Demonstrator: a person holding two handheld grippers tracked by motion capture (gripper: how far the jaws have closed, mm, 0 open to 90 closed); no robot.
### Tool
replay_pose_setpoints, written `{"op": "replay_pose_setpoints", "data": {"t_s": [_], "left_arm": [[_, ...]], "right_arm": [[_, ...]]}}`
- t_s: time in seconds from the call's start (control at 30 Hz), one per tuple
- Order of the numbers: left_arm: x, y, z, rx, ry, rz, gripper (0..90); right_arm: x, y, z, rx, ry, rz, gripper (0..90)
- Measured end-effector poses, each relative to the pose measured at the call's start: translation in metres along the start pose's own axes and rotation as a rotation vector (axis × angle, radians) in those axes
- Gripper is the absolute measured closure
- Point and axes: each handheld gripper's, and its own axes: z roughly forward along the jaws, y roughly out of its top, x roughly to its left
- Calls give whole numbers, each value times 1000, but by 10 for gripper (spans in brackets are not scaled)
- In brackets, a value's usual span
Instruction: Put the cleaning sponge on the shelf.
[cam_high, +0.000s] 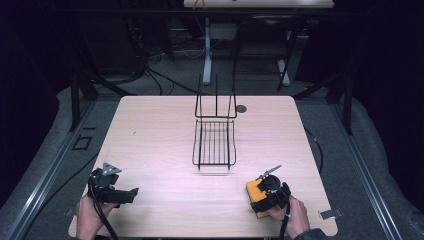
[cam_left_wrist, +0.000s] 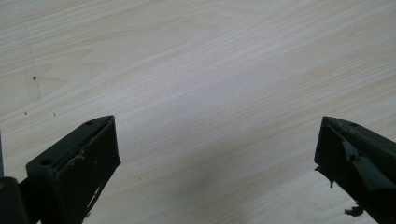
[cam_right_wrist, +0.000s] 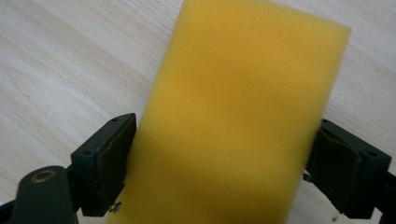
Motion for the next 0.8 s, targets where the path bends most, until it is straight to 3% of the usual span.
{"op": "replay_pose_setpoints", "data": {"t_s": [0.27,0.8], "left_arm": [[1,-1,0,-1,-1,3,0],[1,-2,0,1,-7,11,0]], "right_arm": [[0,-1,-2,-9,-8,-26,200],[3,0,-11,-40,-12,-55,214]]}}
